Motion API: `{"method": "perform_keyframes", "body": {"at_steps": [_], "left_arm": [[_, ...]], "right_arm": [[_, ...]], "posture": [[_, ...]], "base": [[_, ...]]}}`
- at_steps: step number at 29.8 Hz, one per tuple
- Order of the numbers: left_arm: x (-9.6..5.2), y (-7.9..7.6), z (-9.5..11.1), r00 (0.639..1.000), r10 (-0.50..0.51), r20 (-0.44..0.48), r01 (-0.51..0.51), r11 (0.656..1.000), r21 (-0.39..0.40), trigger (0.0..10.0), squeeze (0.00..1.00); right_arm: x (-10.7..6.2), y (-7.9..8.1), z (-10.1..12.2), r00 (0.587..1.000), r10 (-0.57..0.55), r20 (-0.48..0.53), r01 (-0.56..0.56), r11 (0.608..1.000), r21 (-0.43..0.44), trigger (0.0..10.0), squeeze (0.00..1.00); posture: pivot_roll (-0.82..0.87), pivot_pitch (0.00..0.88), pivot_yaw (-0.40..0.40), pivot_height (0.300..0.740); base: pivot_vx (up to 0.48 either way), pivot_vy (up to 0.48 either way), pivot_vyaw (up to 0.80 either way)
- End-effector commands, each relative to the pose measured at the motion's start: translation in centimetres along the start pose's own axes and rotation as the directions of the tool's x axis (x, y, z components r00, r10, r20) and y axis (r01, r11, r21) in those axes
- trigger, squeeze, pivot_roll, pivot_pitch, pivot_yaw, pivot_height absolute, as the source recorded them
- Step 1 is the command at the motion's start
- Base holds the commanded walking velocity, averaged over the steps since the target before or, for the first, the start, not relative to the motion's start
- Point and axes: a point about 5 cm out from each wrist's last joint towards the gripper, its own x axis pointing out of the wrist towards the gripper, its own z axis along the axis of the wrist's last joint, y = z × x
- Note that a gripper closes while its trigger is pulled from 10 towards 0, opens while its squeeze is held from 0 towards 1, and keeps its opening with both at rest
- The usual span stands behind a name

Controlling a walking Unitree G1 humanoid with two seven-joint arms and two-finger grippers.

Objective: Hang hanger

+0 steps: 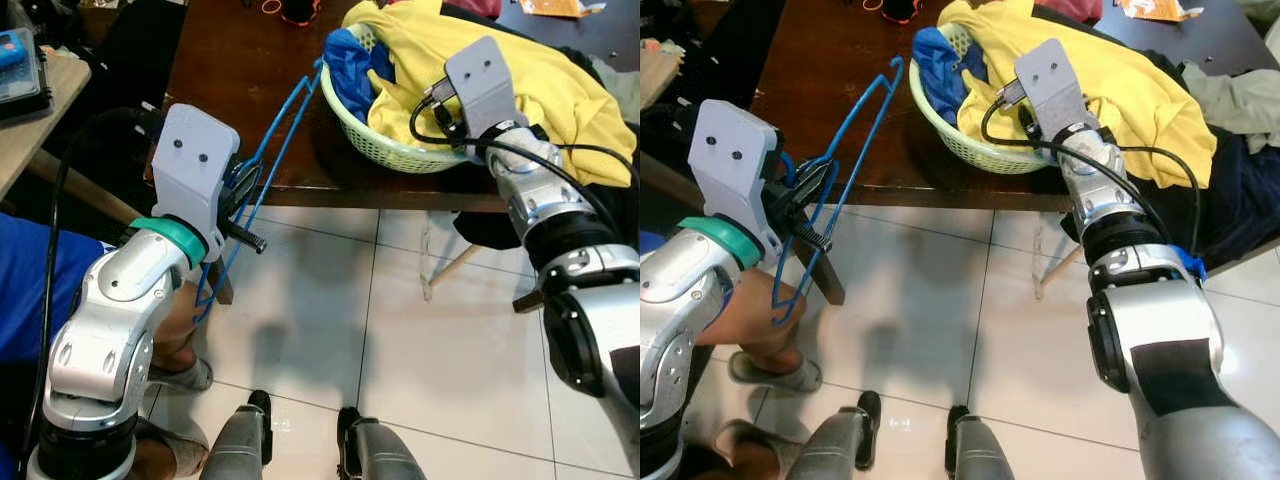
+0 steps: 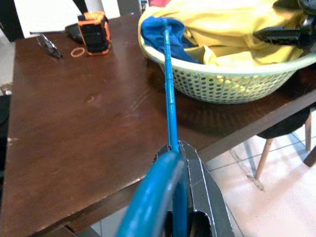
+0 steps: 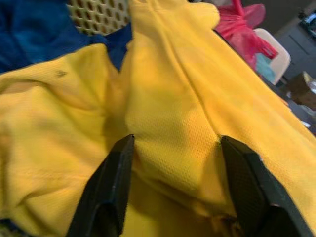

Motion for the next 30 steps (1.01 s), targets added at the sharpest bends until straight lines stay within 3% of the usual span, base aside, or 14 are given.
{"method": "perform_keyframes", "body": {"at_steps": [1, 4, 9, 10, 15, 16, 17, 18, 22, 30], "left_arm": [[-0.5, -0.3, -0.3, 1.000, -0.007, -0.016, 0.007, 1.000, -0.008, 10.0, 0.00], [-0.7, -0.4, -0.4, 1.000, -0.004, -0.024, 0.004, 1.000, -0.012, 10.0, 0.00], [-0.8, -0.4, -0.4, 1.000, -0.002, -0.030, 0.002, 1.000, -0.015, 10.0, 0.00], [-0.8, -0.4, -0.4, 0.999, -0.001, -0.033, 0.001, 1.000, -0.016, 10.0, 0.00], [-0.9, -0.4, -0.5, 0.999, 0.003, -0.038, -0.004, 1.000, -0.022, 10.0, 0.00], [-0.9, -0.5, -0.6, 0.999, 0.004, -0.040, -0.005, 1.000, -0.023, 10.0, 0.00], [-0.9, -0.5, -0.6, 0.999, 0.004, -0.040, -0.005, 1.000, -0.023, 10.0, 0.00], [-1.0, -0.5, -0.6, 0.999, 0.006, -0.042, -0.007, 1.000, -0.025, 10.0, 0.00], [-1.0, -0.4, -0.6, 0.999, 0.019, -0.045, -0.020, 0.999, -0.029, 10.0, 0.00], [-0.9, -0.2, -0.4, 0.999, 0.031, -0.040, -0.033, 0.999, -0.027, 10.0, 0.00]], "right_arm": [[-0.1, -1.1, -0.1, 0.998, -0.059, -0.011, 0.059, 0.998, 0.022, 10.0, 1.00], [0.0, -2.0, 0.7, 0.990, -0.139, 0.018, 0.137, 0.989, 0.058, 10.0, 1.00], [0.1, -2.1, 1.5, 0.984, -0.171, 0.042, 0.168, 0.983, 0.068, 10.0, 0.96], [0.2, -2.0, 1.7, 0.984, -0.172, 0.048, 0.168, 0.983, 0.069, 10.0, 0.00], [0.5, -1.0, 1.9, 0.994, -0.107, 0.028, 0.106, 0.993, 0.047, 10.0, 0.00], [0.5, -0.7, 1.7, 0.996, -0.083, 0.012, 0.083, 0.996, 0.031, 4.6, 0.00], [0.5, -0.7, 1.7, 0.996, -0.083, 0.012, 0.083, 0.996, 0.031, 4.6, 0.00], [0.5, -0.2, 1.2, 0.999, -0.047, -0.017, 0.047, 0.999, -0.003, 0.0, 0.00], [0.3, 0.3, -0.1, 0.996, -0.015, -0.087, 0.010, 0.998, -0.066, 0.0, 0.00], [0.4, 0.0, 0.3, 0.996, -0.035, -0.081, 0.031, 0.998, -0.051, 0.0, 0.00]], "posture": [[0.07, 0.307, -0.010, 0.740], [0.08, 0.313, -0.012, 0.740], [0.07, 0.323, -0.015, 0.740], [0.07, 0.324, -0.016, 0.740], [0.06, 0.327, -0.023, 0.740], [0.06, 0.326, -0.025, 0.740], [0.06, 0.326, -0.025, 0.740], [0.06, 0.324, -0.030, 0.740], [0.06, 0.320, -0.034, 0.740], [0.06, 0.302, -0.034, 0.740]], "base": [[0.000, 0.000, 0.00], [0.000, 0.000, 0.00], [0.000, 0.000, 0.00], [0.000, 0.000, 0.00], [0.000, 0.000, 0.00], [0.000, 0.000, 0.00], [0.000, 0.000, 0.00], [0.000, 0.000, 0.00], [0.000, 0.000, 0.00], [0.000, 0.000, 0.00]]}}
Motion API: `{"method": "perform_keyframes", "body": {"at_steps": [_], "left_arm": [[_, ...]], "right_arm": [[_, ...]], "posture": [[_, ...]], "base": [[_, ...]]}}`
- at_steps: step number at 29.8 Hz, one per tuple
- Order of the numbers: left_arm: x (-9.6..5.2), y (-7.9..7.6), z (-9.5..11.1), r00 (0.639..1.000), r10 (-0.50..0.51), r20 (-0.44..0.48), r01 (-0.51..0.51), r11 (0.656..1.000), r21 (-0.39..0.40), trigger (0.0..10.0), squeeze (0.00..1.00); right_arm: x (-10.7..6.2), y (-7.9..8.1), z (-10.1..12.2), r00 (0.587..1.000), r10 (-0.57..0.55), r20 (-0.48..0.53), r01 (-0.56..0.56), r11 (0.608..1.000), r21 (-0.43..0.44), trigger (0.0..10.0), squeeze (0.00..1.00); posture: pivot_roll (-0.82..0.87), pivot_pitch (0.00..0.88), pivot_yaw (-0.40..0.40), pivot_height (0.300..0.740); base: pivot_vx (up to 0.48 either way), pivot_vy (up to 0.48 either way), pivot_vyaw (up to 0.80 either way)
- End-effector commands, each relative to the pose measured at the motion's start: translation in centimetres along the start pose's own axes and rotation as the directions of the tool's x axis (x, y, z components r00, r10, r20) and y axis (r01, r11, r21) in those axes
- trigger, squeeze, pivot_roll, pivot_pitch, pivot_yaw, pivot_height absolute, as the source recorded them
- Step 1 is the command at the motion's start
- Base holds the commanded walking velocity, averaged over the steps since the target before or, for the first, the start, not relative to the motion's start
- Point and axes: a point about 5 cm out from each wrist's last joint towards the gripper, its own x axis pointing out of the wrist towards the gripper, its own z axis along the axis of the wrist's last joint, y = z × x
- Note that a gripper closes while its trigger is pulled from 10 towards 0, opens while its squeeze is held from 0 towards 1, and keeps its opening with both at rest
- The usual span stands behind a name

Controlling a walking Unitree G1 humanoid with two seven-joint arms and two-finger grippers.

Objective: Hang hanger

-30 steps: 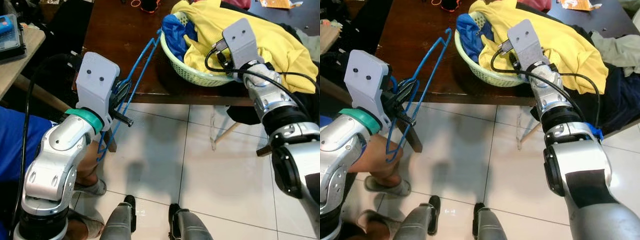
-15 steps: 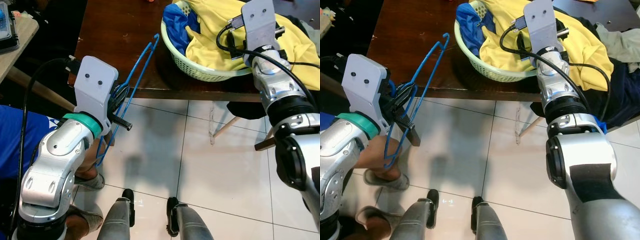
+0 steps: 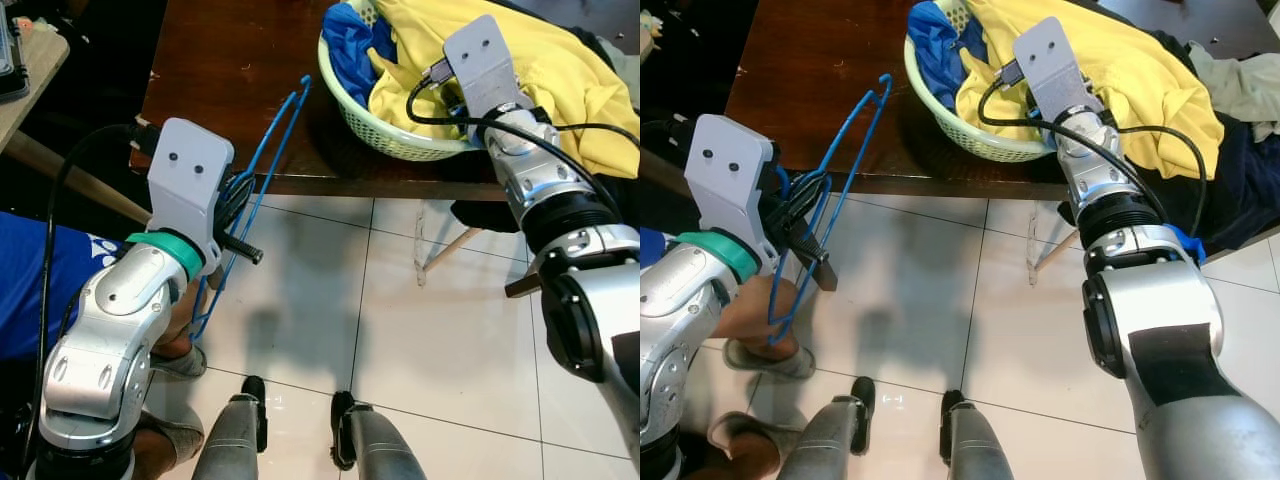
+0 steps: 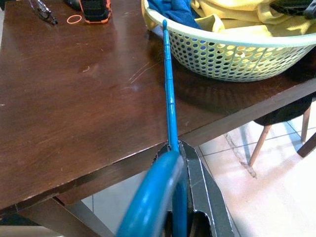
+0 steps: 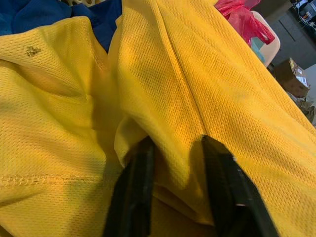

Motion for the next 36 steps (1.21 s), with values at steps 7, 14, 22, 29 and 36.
{"method": "perform_keyframes", "body": {"at_steps": [7, 14, 22, 29, 36], "left_arm": [[-0.2, 0.0, 0.3, 1.000, 0.007, 0.014, -0.007, 1.000, 0.002, 10.0, 0.00], [0.0, 0.2, 0.4, 1.000, 0.009, 0.018, -0.010, 1.000, 0.005, 10.0, 0.00], [0.2, 0.2, 0.5, 1.000, 0.010, 0.025, -0.010, 1.000, 0.008, 10.0, 0.00], [0.4, 0.4, 0.5, 1.000, 0.006, 0.030, -0.006, 1.000, 0.014, 10.0, 0.00], [0.8, 0.3, 0.5, 0.999, -0.008, 0.036, 0.007, 1.000, 0.016, 10.0, 0.00]], "right_arm": [[0.1, -1.8, 1.7, 0.993, -0.089, 0.071, 0.076, 0.983, 0.170, 0.0, 0.00], [0.0, -4.3, 3.6, 0.973, -0.179, 0.147, 0.125, 0.939, 0.319, 0.0, 0.00], [-2.0, -10.6, 5.6, 0.862, -0.436, 0.258, 0.278, 0.833, 0.479, 2.2, 0.00], [-6.0, -17.7, 5.7, 0.662, -0.681, 0.314, 0.470, 0.703, 0.534, 10.0, 0.00], [-10.6, -23.2, 3.4, 0.511, -0.807, 0.296, 0.655, 0.589, 0.473, 10.0, 0.00]], "posture": [[0.07, 0.287, -0.033, 0.740], [0.06, 0.276, -0.028, 0.740], [0.07, 0.267, -0.024, 0.740], [0.06, 0.255, -0.013, 0.740], [0.05, 0.238, -0.001, 0.740]], "base": [[0.000, 0.000, 0.00], [0.000, 0.000, 0.00], [0.000, 0.000, 0.00], [0.000, 0.000, 0.00], [0.000, 0.000, 0.00]]}}
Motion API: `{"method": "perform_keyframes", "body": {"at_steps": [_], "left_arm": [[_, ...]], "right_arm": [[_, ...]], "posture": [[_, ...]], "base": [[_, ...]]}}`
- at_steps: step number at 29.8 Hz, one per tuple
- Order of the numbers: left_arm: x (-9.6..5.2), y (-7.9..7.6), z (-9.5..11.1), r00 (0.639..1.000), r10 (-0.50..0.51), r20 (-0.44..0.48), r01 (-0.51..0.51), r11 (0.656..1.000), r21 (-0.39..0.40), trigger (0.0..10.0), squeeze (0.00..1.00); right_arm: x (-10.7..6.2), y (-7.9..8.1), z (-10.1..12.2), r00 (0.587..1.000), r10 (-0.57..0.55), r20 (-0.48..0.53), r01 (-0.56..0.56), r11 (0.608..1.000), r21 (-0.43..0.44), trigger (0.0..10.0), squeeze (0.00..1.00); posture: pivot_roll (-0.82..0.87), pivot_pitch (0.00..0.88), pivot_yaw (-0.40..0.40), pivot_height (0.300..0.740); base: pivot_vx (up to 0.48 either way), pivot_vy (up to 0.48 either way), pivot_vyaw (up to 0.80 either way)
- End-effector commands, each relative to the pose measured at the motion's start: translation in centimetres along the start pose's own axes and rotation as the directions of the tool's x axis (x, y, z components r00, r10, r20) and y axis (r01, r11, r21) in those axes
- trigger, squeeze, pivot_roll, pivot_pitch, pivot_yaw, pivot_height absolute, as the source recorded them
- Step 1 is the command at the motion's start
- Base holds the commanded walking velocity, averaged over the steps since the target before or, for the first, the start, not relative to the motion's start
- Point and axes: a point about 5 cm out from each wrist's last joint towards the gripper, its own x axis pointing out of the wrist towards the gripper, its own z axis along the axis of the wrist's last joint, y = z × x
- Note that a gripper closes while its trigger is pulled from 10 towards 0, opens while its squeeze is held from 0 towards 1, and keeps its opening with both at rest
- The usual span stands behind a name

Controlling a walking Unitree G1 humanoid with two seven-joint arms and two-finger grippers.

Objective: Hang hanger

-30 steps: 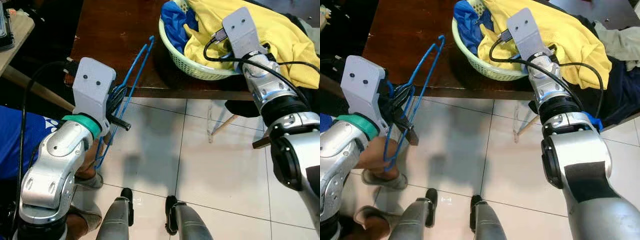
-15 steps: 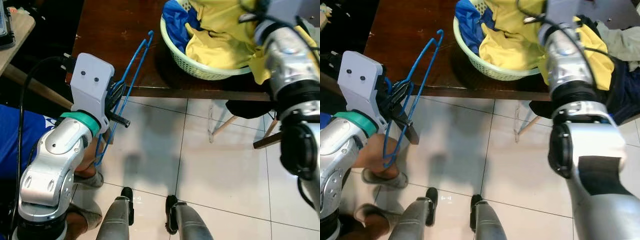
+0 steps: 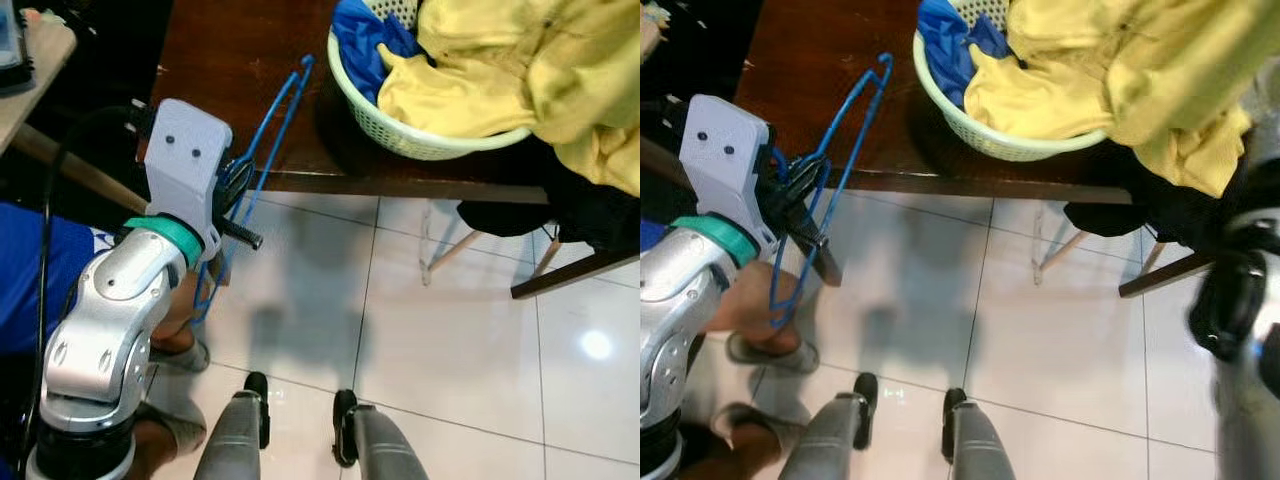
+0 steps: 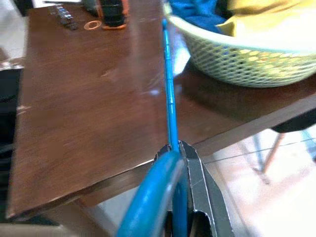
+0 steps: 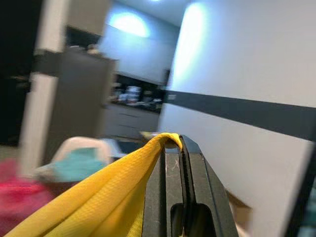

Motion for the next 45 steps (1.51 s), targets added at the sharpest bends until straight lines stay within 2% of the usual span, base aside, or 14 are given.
{"method": "perform_keyframes", "body": {"at_steps": [1, 5, 7, 10, 11, 12, 14, 19, 20, 24, 30, 33, 38, 45], "left_arm": [[0.0, -0.5, -0.1, 1.000, -0.028, 0.004, 0.028, 1.000, -0.003, 10.0, 0.00], [0.1, -0.6, -0.1, 0.999, -0.035, 0.008, 0.035, 0.999, -0.002, 10.0, 0.00], [0.3, -0.6, -0.1, 0.999, -0.040, 0.013, 0.040, 0.999, -0.001, 10.0, 0.00], [0.4, -0.6, -0.1, 0.999, -0.041, 0.014, 0.041, 0.999, -0.001, 10.0, 0.00], [0.4, -0.6, -0.1, 0.999, -0.042, 0.016, 0.042, 0.999, 0.000, 10.0, 0.00], [0.4, -0.6, -0.1, 0.999, -0.042, 0.016, 0.042, 0.999, 0.000, 10.0, 0.00], [0.4, -0.7, 0.0, 0.999, -0.041, 0.020, 0.041, 0.999, 0.001, 10.0, 0.00], [0.4, -0.7, 0.0, 0.999, -0.040, 0.022, 0.040, 0.999, 0.000, 10.0, 0.00], [0.4, -0.7, 0.0, 0.999, -0.037, 0.023, 0.037, 0.999, 0.000, 10.0, 0.00], [0.2, -0.7, 0.0, 0.999, -0.034, 0.022, 0.034, 0.999, 0.000, 10.0, 0.00], [0.1, -0.8, -0.1, 0.999, -0.031, 0.021, 0.031, 1.000, -0.004, 10.0, 0.00], [0.0, -0.7, -0.1, 0.999, -0.030, 0.020, 0.030, 1.000, -0.003, 10.0, 0.00], [0.1, -0.7, -0.1, 0.999, -0.030, 0.020, 0.030, 1.000, -0.003, 10.0, 0.00], [0.0, -0.9, 0.0, 0.999, -0.022, 0.024, 0.023, 1.000, -0.008, 10.0, 0.00]], "right_arm": [[0.1, -1.2, 0.5, 0.999, -0.032, 0.025, 0.032, 0.999, -0.013, 10.0, 0.00], [-2.7, 2.0, -4.3, 0.930, 0.307, -0.200, -0.338, 0.931, -0.141, 10.0, 0.00], [-6.9, 4.5, -9.1, 0.738, 0.510, -0.442, -0.610, 0.784, -0.115, 10.0, 0.01], [-8.1, 5.0, -10.3, 0.685, 0.539, -0.491, -0.655, 0.751, -0.090, 10.0, 0.01], [-9.9, 6.1, -11.4, 0.591, 0.607, -0.532, -0.743, 0.667, -0.064, 10.0, 1.00], [-9.9, 6.1, -11.4, 0.591, 0.607, -0.532, -0.743, 0.667, -0.064, 10.0, 1.00], [-12.2, 7.8, -12.6, 0.458, 0.665, -0.589, -0.873, 0.461, -0.159, 10.0, 1.00], [-12.4, 8.3, -12.6, 0.448, 0.666, -0.596, -0.892, 0.381, -0.244, 10.0, 1.00], [-11.4, 8.8, -11.7, 0.472, 0.681, -0.559, -0.879, 0.406, -0.249, 10.0, 0.00], [-9.4, 10.8, -8.1, 0.471, 0.801, -0.370, -0.870, 0.492, -0.043, 10.0, 0.00], [-11.6, 14.1, -3.9, 0.135, 0.991, -0.012, -0.955, 0.133, 0.265, 10.0, 0.00], [-12.4, 14.5, -4.0, 0.080, 0.997, 0.000, -0.954, 0.077, 0.288, 10.0, 0.00], [-13.0, 15.9, -4.4, 0.122, 0.992, -0.036, -0.956, 0.128, 0.264, 10.0, 0.00], [-14.4, 20.0, -5.9, 0.516, 0.825, -0.231, -0.839, 0.541, 0.056, 10.0, 0.08]], "posture": [[0.05, 0.238, -0.001, 0.740], [0.04, 0.235, 0.005, 0.740], [0.04, 0.234, 0.007, 0.740], [0.04, 0.234, 0.007, 0.740], [0.04, 0.234, 0.007, 0.740], [0.04, 0.234, 0.007, 0.740], [0.04, 0.235, 0.000, 0.740], [0.05, 0.236, -0.001, 0.740], [0.05, 0.239, -0.006, 0.740], [0.05, 0.241, -0.009, 0.740], [0.06, 0.242, -0.017, 0.740], [0.06, 0.241, -0.017, 0.740], [0.05, 0.238, -0.018, 0.740], [0.06, 0.238, -0.028, 0.740]], "base": [[0.000, 0.000, 0.00], [0.000, 0.000, 0.00], [0.000, 0.000, 0.00], [0.000, 0.000, 0.00], [0.000, 0.000, 0.00], [0.000, 0.000, 0.00], [0.000, 0.000, 0.00], [0.000, 0.000, 0.00], [0.000, 0.000, 0.00], [0.000, 0.000, 0.00], [0.000, 0.000, 0.00], [0.000, 0.000, 0.00], [0.000, 0.000, 0.00], [0.000, 0.000, 0.00]]}}
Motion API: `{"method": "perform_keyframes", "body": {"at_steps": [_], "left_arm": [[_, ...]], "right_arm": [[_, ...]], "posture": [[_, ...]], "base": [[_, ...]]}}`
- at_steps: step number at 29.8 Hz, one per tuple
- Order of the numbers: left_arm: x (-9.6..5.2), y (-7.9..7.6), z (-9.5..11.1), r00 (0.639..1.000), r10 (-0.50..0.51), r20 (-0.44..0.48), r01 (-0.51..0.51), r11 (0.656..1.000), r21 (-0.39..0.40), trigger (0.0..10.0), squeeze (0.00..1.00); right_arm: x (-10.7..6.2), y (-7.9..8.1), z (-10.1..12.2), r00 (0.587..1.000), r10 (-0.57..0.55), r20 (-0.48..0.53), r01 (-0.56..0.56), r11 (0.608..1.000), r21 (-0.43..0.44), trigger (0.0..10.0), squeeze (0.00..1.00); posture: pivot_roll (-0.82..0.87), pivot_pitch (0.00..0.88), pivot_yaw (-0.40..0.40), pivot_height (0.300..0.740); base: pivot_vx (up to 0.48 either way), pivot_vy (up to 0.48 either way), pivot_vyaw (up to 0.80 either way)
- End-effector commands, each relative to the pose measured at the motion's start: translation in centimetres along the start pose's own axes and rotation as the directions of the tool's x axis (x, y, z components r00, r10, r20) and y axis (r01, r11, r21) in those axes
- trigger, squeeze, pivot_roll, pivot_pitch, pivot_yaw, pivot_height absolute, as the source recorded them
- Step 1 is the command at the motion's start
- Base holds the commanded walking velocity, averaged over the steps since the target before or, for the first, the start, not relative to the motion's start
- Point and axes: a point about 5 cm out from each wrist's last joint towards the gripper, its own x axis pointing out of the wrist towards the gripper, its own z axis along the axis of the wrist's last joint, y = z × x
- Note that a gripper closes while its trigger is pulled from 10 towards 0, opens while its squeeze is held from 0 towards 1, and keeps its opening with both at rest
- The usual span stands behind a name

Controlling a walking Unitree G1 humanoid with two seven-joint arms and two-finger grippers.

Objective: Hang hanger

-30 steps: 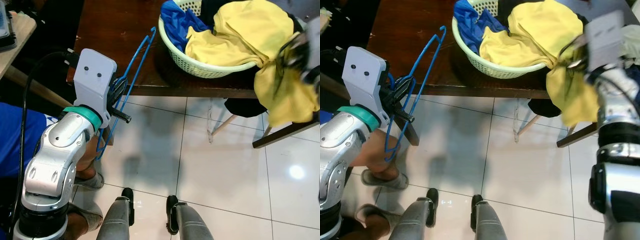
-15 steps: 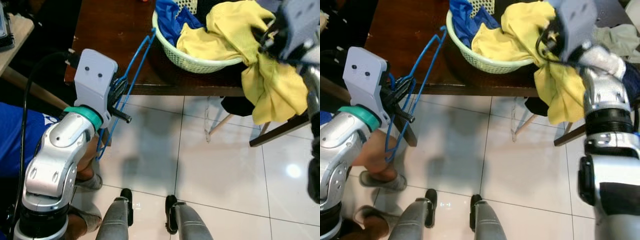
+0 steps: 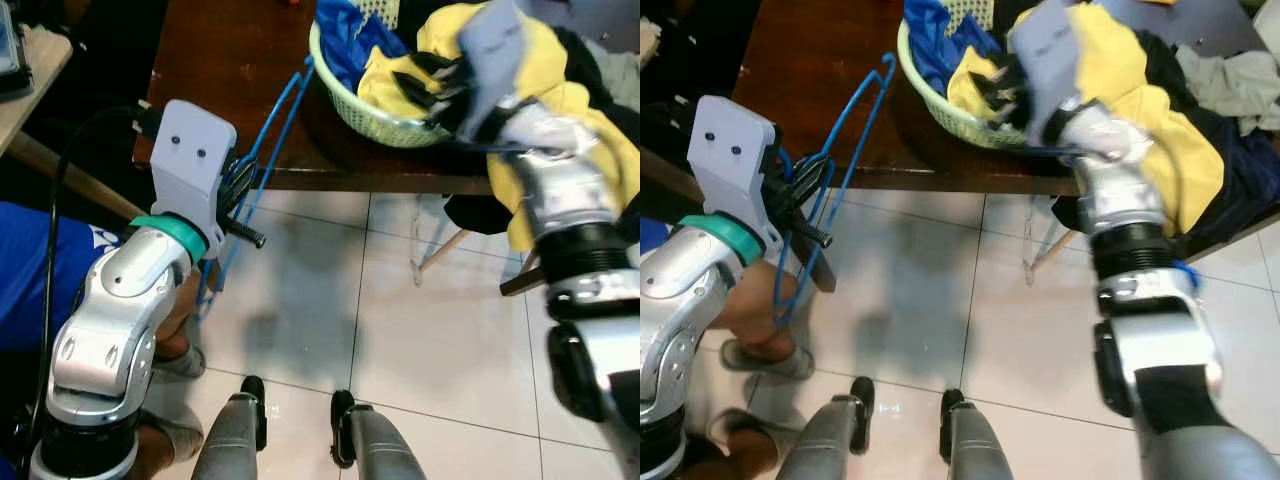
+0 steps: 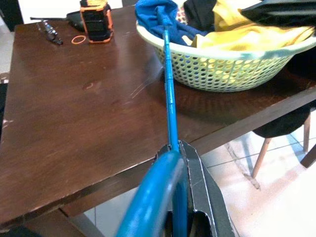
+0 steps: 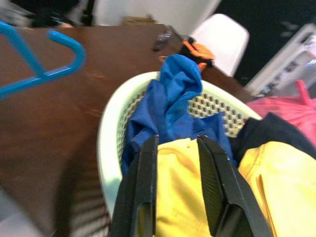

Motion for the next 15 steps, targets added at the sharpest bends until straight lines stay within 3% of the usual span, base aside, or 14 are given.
{"method": "perform_keyframes", "body": {"at_steps": [1, 5, 7, 8, 10, 15], "left_arm": [[-0.4, -0.3, -0.1, 1.000, -0.006, 0.004, 0.006, 1.000, 0.000, 10.0, 0.00], [-0.4, -0.2, -0.2, 1.000, -0.006, 0.002, 0.006, 1.000, 0.000, 10.0, 0.00], [-0.3, -0.4, -0.2, 1.000, -0.009, 0.002, 0.009, 1.000, -0.003, 10.0, 0.00], [-0.3, -0.4, -0.2, 1.000, -0.009, 0.002, 0.009, 1.000, -0.003, 10.0, 0.00], [-0.2, -0.6, -0.2, 1.000, -0.012, 0.004, 0.012, 1.000, -0.009, 10.0, 0.00], [-0.3, -0.6, -0.2, 1.000, -0.010, 0.005, 0.010, 1.000, -0.010, 10.0, 0.00]], "right_arm": [[-0.1, -1.6, -0.8, 0.982, -0.170, -0.082, 0.169, 0.985, -0.026, 10.0, 0.38], [-0.1, -1.8, -1.1, 0.975, -0.195, -0.111, 0.194, 0.981, -0.023, 10.0, 0.38], [-0.1, -2.3, -1.4, 0.956, -0.254, -0.148, 0.247, 0.967, -0.064, 10.0, 1.00], [-0.1, -2.3, -1.4, 0.956, -0.254, -0.148, 0.247, 0.967, -0.064, 10.0, 1.00], [-0.4, -3.6, -2.3, 0.913, -0.361, -0.191, 0.343, 0.932, -0.120, 10.0, 1.00], [-0.5, -3.8, -2.7, 0.901, -0.384, -0.201, 0.362, 0.922, -0.140, 10.0, 1.00]], "posture": [[0.06, 0.238, -0.028, 0.740], [0.06, 0.238, -0.028, 0.740], [0.05, 0.239, -0.028, 0.740], [0.05, 0.239, -0.028, 0.740], [0.06, 0.242, -0.033, 0.740], [0.06, 0.242, -0.033, 0.740]], "base": [[0.000, 0.000, 0.00], [0.000, 0.000, 0.00], [0.000, 0.000, 0.00], [0.000, 0.000, 0.00], [0.000, 0.000, 0.00], [0.000, 0.000, 0.00]]}}
